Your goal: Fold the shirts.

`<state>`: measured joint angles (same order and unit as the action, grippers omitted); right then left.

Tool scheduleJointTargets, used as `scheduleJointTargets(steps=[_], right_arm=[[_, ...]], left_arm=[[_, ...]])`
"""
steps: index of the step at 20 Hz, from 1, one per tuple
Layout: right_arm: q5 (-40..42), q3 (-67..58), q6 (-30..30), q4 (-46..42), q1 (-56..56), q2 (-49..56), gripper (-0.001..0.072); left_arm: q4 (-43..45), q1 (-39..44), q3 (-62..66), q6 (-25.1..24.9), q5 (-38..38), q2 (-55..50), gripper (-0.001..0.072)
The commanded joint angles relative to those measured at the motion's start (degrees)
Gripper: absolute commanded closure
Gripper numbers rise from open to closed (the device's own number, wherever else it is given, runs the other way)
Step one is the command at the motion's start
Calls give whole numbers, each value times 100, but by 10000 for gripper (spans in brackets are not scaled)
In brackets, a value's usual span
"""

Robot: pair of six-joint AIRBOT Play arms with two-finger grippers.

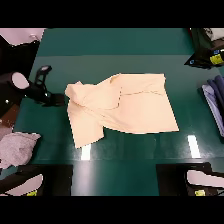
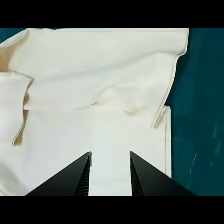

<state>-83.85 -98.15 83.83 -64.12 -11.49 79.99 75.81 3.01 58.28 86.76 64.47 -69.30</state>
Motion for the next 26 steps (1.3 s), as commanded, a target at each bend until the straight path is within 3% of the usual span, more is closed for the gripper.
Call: scheduleJointTargets(steps=[1,4,8,12,13,14,15,20,26], right_arm=[[-177,-28,-57,7,188,-105,429],[-177,-28,-57,0,474,-103,429],[-214,-28,-57,0,717,-103,429],[-365,-28,-57,-2,739,-103,428],[-422,-28,-57,-2,732,-105,429],[-525,-28,-57,-7,730,-105,429],[-656,-28,-79,-37,730,-105,429],[-1056,321,-96,-643,673,-249,428],[-417,3307,-251,-634,-361,-1110,423]], left_arm=[[-155,-17,-710,142,-595,-11,282],[-424,-17,-925,133,-1080,-160,282],[-1036,-17,-922,-162,-1213,-632,281],[-1069,-17,-905,-166,-1244,-686,283],[-1071,-17,-905,-166,-1231,-686,411],[-1075,-17,-905,-166,-1226,-682,651],[-1078,-17,-868,-162,-1163,-680,676],[-752,-17,-195,-282,-389,-295,677],[-728,-17,-116,-470,-35,844,676]])
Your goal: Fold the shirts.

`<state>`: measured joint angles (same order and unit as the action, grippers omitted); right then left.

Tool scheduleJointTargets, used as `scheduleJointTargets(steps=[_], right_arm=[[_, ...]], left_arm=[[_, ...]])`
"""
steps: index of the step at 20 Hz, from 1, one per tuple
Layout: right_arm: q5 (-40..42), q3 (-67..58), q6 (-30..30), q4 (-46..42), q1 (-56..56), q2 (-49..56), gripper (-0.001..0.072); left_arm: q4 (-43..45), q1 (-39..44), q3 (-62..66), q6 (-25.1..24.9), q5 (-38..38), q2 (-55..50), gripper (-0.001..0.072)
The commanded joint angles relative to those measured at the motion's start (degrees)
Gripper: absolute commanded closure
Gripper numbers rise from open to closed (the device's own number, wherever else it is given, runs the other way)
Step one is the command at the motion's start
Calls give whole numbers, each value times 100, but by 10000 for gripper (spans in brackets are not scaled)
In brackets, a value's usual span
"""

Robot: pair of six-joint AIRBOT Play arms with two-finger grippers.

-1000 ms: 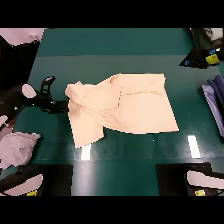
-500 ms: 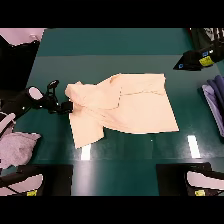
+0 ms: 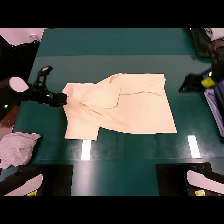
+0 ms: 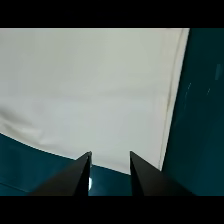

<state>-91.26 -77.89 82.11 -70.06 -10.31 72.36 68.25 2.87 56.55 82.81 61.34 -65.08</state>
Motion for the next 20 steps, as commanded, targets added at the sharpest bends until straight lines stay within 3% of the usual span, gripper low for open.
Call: scheduleJointTargets(steps=[1,2,3,10,19,20], right_arm=[[435,1818,-83,-37,-697,-452,350],[505,2258,-184,-35,-857,-514,261],[579,2664,-304,-39,-977,-553,251],[1633,3919,-378,2,-1086,-614,264],[1749,3943,-378,289,-953,-426,270],[1725,3943,-380,284,-824,-345,335]], left_arm=[[26,-4,57,-74,396,463,676],[28,-4,55,-74,481,470,676],[26,-4,52,-72,540,468,676],[-13,-4,52,-59,575,468,676],[-59,-4,52,-48,588,468,676],[-70,-4,52,-50,605,468,676]])
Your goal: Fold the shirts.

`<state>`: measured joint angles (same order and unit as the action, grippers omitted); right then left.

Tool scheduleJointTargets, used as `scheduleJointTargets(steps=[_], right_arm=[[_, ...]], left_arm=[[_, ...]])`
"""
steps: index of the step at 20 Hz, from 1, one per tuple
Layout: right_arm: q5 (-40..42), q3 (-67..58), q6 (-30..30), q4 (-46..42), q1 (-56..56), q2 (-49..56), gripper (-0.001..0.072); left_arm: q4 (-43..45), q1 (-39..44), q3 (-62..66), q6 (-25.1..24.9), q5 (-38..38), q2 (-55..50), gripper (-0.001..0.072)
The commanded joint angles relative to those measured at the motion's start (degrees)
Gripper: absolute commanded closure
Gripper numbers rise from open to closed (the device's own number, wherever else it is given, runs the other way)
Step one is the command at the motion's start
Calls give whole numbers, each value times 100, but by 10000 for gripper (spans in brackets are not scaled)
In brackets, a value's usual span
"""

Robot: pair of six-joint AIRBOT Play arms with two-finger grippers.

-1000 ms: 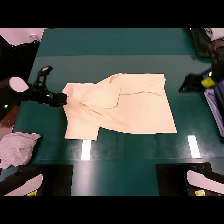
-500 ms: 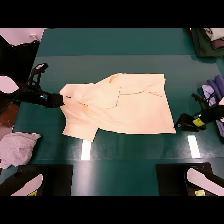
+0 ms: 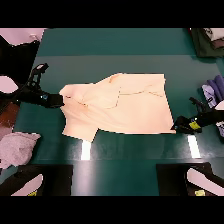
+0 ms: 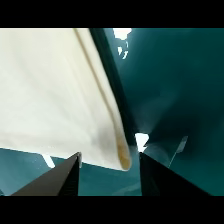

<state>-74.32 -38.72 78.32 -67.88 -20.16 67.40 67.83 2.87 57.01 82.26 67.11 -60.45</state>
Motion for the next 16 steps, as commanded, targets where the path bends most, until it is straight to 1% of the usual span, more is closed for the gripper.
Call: scheduleJointTargets(steps=[1,2,3,4,5,6,8,10,13,14,16], right_arm=[[37,26,-4,37,308,203,409],[72,26,-4,37,446,225,434],[98,15,-22,26,549,203,559],[116,-24,-42,26,623,136,657],[109,-101,-39,28,660,35,664],[79,-229,-37,37,682,-133,693],[94,-647,9,157,682,-546,693],[365,-1285,13,557,675,-1014,693],[1368,-2426,22,1290,678,-1681,693],[1790,-2841,22,1429,678,-1888,693],[2391,-3661,20,1419,678,-2210,693]], left_arm=[[-44,-4,7,4,66,4,676],[-46,-4,7,2,107,4,676],[-46,-4,7,2,127,4,676],[-46,-4,11,2,125,4,677],[-48,-4,13,4,96,28,676],[-83,-4,31,15,48,90,677],[-103,-4,323,35,24,264,677],[-131,-7,1012,48,9,479,677],[-203,-4,2542,48,-109,708,676],[-212,-4,3180,48,-125,723,676],[-212,-4,4419,48,-153,723,676]])
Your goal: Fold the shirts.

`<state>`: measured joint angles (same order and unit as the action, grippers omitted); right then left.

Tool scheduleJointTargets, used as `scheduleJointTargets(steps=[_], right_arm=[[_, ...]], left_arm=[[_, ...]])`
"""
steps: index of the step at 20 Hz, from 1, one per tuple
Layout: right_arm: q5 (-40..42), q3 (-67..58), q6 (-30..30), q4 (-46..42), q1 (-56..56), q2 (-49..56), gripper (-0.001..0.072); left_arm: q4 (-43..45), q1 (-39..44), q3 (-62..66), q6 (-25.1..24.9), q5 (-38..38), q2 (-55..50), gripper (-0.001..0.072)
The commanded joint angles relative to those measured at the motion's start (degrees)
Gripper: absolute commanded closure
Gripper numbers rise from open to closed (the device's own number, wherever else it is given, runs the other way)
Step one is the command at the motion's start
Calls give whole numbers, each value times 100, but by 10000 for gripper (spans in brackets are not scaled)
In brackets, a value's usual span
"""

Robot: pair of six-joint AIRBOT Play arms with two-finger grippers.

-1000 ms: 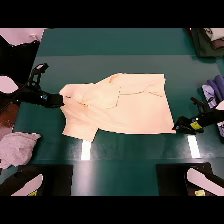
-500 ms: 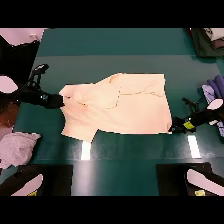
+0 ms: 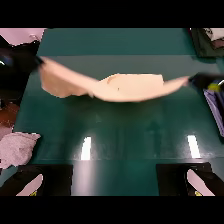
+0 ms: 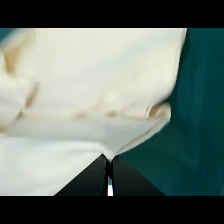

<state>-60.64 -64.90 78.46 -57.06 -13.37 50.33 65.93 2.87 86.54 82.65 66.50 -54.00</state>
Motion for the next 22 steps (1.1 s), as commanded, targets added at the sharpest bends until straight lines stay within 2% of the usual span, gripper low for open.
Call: scheduleJointTargets(steps=[1,5,9,11,13,17,22], right_arm=[[1191,-1436,7,302,-9,-625,693],[1029,-2900,-13,286,-140,-916,694],[273,-3932,-11,284,-883,-1034,694],[-284,-4461,39,284,-1515,-896,694],[-1025,-5086,442,286,-2116,-551,695],[-2643,-5836,1322,302,-2500,439,696],[-3574,-4640,1558,116,-2363,1464,696]], left_arm=[[-24,-4,2020,9,-122,79,676],[-76,-4,3832,9,-380,118,676],[-256,-4,3958,13,-1056,640,677],[-376,-4,4009,61,-1091,782,677],[-396,-7,4002,140,-793,798,677],[4,-7,3042,144,-234,787,677],[629,-7,1047,289,247,136,677]])
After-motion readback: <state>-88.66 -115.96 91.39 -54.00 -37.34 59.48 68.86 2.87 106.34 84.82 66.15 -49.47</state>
